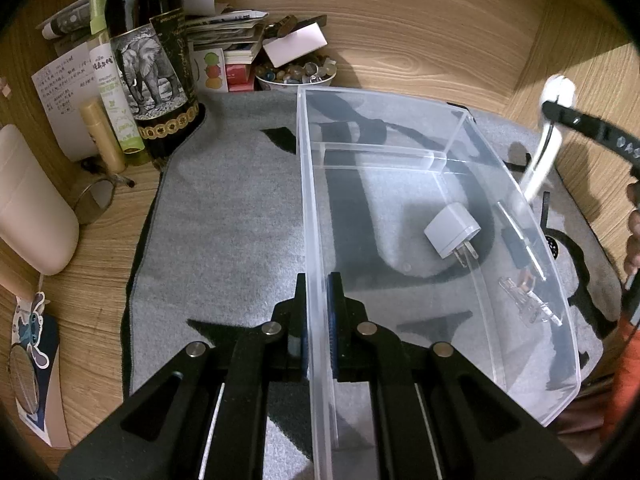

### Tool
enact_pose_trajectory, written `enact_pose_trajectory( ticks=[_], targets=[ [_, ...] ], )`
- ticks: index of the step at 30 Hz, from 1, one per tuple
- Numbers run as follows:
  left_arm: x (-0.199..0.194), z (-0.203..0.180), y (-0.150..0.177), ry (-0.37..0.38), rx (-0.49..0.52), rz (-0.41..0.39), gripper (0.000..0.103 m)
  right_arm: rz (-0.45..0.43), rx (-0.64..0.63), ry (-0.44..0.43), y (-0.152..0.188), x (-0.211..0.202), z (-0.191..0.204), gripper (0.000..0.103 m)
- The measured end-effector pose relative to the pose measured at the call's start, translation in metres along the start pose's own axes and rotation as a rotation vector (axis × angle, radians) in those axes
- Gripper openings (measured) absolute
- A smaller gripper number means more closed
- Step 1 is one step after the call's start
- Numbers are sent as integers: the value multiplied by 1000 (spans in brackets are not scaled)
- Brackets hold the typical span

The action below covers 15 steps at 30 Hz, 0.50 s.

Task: Organize rigid objects
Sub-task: 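Grasp the white facial device by its body with the right gripper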

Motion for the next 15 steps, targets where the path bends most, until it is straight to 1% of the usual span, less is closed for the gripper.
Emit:
enact_pose_trajectory(
  ticks=[5, 10, 15],
  targets=[
    [0, 0, 0, 0, 0, 0, 7, -69, -33, -23, -16, -23, 16, 37],
    [0, 0, 0, 0, 1, 0, 7, -130, -66, -76, -28, -45, 39, 37],
    [0, 0, 0, -1, 0, 0, 7, -156, -115, -142, -29, -58, 68, 37]
  ],
)
Point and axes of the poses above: each gripper's, at about its wrist camera, not at the fingertips, and x roughly the way its jaws point, z to its left, y to its underside, the point moved 8 cm from there along x, roughly the way its jaws point, and after that the axes turned 1 degree about z, right-handed, at the moved point
